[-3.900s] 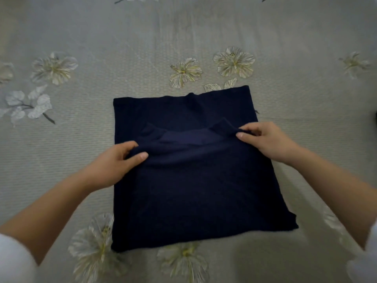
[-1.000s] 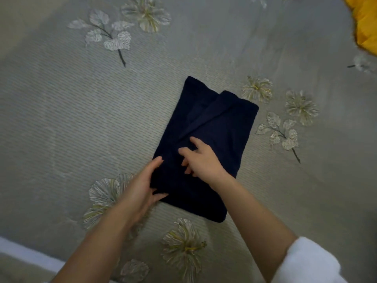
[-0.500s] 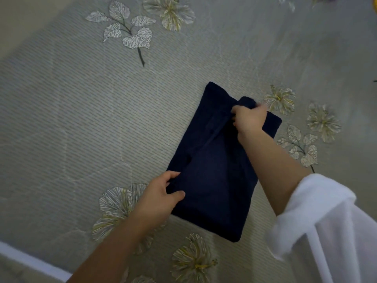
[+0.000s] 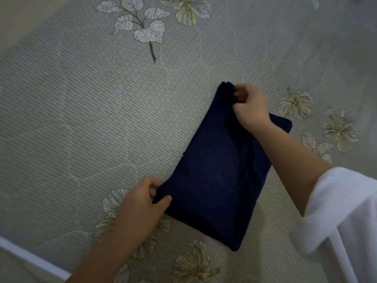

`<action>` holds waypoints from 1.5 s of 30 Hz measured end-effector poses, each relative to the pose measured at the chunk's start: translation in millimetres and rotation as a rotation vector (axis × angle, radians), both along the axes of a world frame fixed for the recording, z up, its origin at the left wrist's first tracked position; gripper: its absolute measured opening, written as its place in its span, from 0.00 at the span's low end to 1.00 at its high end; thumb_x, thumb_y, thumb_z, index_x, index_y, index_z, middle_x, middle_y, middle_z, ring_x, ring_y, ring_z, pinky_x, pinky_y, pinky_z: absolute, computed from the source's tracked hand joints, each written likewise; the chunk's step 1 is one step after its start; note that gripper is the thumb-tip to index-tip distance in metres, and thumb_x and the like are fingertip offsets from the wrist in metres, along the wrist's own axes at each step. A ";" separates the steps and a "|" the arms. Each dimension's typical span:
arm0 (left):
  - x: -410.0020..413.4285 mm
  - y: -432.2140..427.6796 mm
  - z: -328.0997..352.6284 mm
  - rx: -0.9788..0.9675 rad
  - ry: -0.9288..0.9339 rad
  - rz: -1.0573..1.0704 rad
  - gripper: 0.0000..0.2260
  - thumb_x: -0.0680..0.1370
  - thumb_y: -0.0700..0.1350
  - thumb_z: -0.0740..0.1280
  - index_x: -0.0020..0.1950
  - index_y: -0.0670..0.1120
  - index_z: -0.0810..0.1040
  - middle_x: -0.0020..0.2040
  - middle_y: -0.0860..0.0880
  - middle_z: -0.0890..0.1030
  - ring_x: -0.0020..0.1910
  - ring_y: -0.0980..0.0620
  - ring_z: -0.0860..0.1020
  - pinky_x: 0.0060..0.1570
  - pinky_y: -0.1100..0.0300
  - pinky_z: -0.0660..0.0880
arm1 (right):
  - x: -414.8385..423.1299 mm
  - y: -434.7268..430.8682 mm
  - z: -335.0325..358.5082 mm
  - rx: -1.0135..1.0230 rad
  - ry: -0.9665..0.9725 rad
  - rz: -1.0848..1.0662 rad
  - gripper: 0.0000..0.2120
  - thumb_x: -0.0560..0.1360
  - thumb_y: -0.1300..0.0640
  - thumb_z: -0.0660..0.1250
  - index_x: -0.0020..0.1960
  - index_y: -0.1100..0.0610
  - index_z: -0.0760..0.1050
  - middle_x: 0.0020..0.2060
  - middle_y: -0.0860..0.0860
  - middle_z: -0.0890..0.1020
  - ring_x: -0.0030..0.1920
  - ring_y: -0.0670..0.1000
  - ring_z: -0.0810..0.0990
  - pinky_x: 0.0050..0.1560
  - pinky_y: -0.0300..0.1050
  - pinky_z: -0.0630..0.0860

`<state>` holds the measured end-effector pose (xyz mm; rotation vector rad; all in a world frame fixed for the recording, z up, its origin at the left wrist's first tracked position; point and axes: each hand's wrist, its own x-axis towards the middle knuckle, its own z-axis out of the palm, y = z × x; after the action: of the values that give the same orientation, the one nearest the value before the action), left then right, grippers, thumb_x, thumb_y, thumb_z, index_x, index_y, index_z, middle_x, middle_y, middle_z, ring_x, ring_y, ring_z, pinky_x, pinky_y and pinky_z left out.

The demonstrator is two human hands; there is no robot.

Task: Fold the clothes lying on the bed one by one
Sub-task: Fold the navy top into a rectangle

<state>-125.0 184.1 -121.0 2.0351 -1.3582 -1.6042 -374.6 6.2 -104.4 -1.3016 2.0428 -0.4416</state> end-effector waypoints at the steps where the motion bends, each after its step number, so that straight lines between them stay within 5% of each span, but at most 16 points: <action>1: 0.6 2.9 1.0 -0.015 -0.070 -0.012 0.13 0.71 0.51 0.73 0.52 0.52 0.73 0.44 0.53 0.77 0.41 0.58 0.75 0.40 0.64 0.71 | -8.1 -0.1 0.0 -0.004 0.100 -0.003 0.29 0.72 0.69 0.63 0.72 0.57 0.65 0.61 0.50 0.74 0.60 0.48 0.73 0.65 0.44 0.70; 5: -6.5 5.3 12.3 0.087 -0.067 0.050 0.23 0.71 0.56 0.72 0.61 0.52 0.68 0.49 0.55 0.77 0.46 0.60 0.75 0.41 0.66 0.69 | -41.4 4.0 -10.2 0.218 0.314 0.106 0.32 0.73 0.50 0.70 0.72 0.58 0.63 0.68 0.55 0.70 0.67 0.57 0.70 0.67 0.54 0.67; 9: -22.4 2.7 15.1 0.218 0.166 0.157 0.12 0.72 0.45 0.74 0.50 0.54 0.74 0.46 0.58 0.80 0.44 0.63 0.78 0.44 0.68 0.76 | -50.6 7.1 -11.1 0.321 0.405 0.121 0.36 0.71 0.37 0.67 0.70 0.57 0.64 0.66 0.57 0.70 0.66 0.60 0.70 0.67 0.60 0.66; 13: -27.0 -1.1 22.6 0.362 0.371 0.387 0.07 0.71 0.36 0.70 0.47 0.47 0.81 0.42 0.51 0.85 0.43 0.52 0.83 0.45 0.55 0.80 | -51.6 17.5 -5.4 0.362 0.417 0.140 0.25 0.74 0.40 0.66 0.62 0.58 0.71 0.53 0.53 0.77 0.59 0.58 0.75 0.64 0.59 0.68; 16: -15.9 -9.6 29.1 0.346 0.460 0.459 0.07 0.71 0.32 0.66 0.44 0.41 0.81 0.38 0.47 0.84 0.39 0.49 0.81 0.42 0.54 0.77 | -59.5 33.8 -2.0 0.415 0.320 0.080 0.21 0.74 0.47 0.69 0.58 0.62 0.75 0.54 0.58 0.79 0.54 0.59 0.77 0.57 0.53 0.74; 21: 18.9 -42.8 27.8 0.116 0.491 0.620 0.17 0.64 0.34 0.63 0.52 0.41 0.78 0.42 0.46 0.80 0.42 0.50 0.78 0.35 0.61 0.74 | -77.4 85.5 15.2 0.620 -0.062 -0.033 0.11 0.73 0.54 0.71 0.51 0.60 0.79 0.48 0.55 0.83 0.48 0.54 0.81 0.48 0.46 0.75; 24: 33.7 -58.3 22.0 -0.056 0.390 0.722 0.22 0.69 0.42 0.69 0.63 0.44 0.73 0.46 0.49 0.81 0.44 0.55 0.79 0.41 0.61 0.75 | -75.2 123.6 13.1 0.509 -0.258 -0.120 0.06 0.75 0.56 0.69 0.52 0.55 0.78 0.49 0.51 0.83 0.48 0.49 0.81 0.45 0.41 0.76; 27: 36.3 -53.1 12.0 -0.030 0.074 0.612 0.29 0.72 0.54 0.71 0.70 0.48 0.67 0.59 0.48 0.78 0.55 0.54 0.78 0.53 0.56 0.74 | -66.2 146.8 -0.3 0.267 -0.210 -0.313 0.15 0.72 0.52 0.72 0.53 0.59 0.74 0.45 0.51 0.80 0.45 0.50 0.80 0.42 0.43 0.76; 30: 33.6 -31.9 8.1 0.061 -0.042 0.468 0.37 0.68 0.61 0.72 0.71 0.45 0.66 0.62 0.45 0.76 0.59 0.46 0.77 0.60 0.46 0.74 | -50.5 155.4 -4.3 0.200 -0.284 -0.441 0.21 0.70 0.49 0.75 0.56 0.58 0.71 0.45 0.48 0.79 0.44 0.46 0.79 0.38 0.39 0.74; 37: 20.3 -6.0 32.6 0.147 0.062 0.369 0.14 0.75 0.44 0.69 0.60 0.44 0.75 0.52 0.48 0.80 0.48 0.52 0.79 0.42 0.59 0.75 | -39.0 166.3 26.8 0.358 -0.481 -0.559 0.13 0.68 0.58 0.76 0.50 0.60 0.79 0.45 0.56 0.84 0.44 0.55 0.83 0.42 0.47 0.80; 39: 15.3 -8.5 55.1 0.102 0.122 0.350 0.13 0.75 0.41 0.69 0.59 0.46 0.74 0.50 0.49 0.80 0.46 0.52 0.79 0.39 0.61 0.74 | -37.2 175.3 48.9 0.349 -0.544 -0.598 0.13 0.67 0.60 0.76 0.51 0.59 0.81 0.46 0.56 0.85 0.46 0.57 0.84 0.49 0.51 0.80; 45: -1.0 -10.4 149.8 0.010 0.206 0.132 0.13 0.75 0.42 0.69 0.59 0.50 0.73 0.48 0.48 0.80 0.44 0.51 0.79 0.36 0.61 0.73 | -21.6 230.0 140.3 0.144 -0.616 -0.709 0.09 0.71 0.65 0.72 0.47 0.54 0.80 0.45 0.54 0.85 0.46 0.55 0.83 0.49 0.51 0.80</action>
<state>-126.0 173.7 28.8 1.8616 -1.1224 -1.7099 -396.2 236.2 35.9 -0.2481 1.8790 -0.8635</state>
